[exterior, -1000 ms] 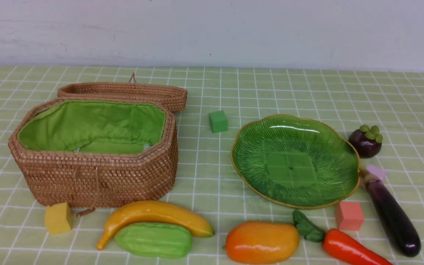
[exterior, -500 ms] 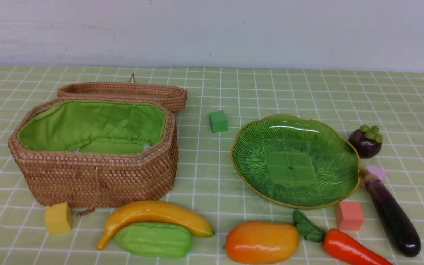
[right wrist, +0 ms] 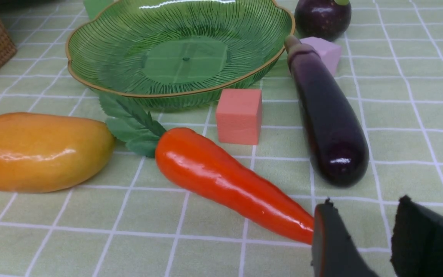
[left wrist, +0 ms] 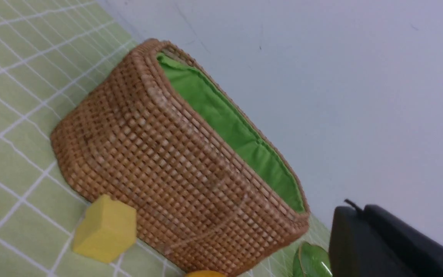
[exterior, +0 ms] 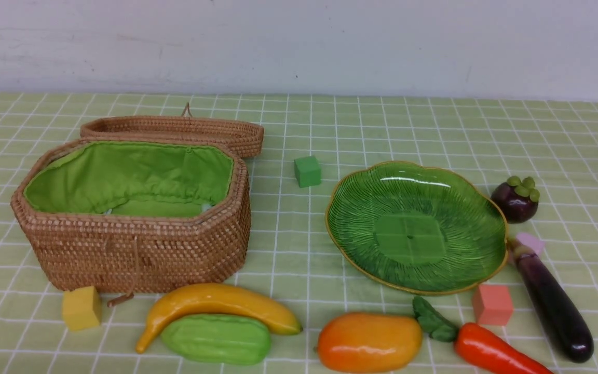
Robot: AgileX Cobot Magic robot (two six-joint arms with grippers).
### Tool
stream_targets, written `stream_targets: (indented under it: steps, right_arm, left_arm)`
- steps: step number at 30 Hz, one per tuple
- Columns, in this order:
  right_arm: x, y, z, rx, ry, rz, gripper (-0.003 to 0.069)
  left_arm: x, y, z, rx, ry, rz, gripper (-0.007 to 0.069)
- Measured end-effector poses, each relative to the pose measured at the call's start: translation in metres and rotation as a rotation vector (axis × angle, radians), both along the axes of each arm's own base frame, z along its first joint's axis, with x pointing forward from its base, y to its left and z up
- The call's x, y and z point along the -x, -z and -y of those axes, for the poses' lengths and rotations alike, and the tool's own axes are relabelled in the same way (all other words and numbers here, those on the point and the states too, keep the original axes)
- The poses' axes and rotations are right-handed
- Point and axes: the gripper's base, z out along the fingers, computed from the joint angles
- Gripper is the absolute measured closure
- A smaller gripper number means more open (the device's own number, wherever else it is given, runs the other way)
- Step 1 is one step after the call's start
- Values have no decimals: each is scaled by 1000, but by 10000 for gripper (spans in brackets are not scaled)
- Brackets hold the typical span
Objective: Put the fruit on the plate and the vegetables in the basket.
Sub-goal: Take a chayote with your left arm and place it on the basket on the left.
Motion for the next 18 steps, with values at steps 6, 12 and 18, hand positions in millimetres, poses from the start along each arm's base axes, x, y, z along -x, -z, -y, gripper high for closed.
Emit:
stream_targets:
  steps: [6,12,18]
  right_arm:
    - [-2,-2,2,11,24,53,419]
    - [-5,-14,3,-281,95,173,419]
    - [-6,-28,6,-596,162,266,427]
  left_arm:
    - [11,-56,11,-317,106,52,638]
    - [4,-76,21,-527,262,16,638]
    - [-17,-87,40,-660,548,-117,638]
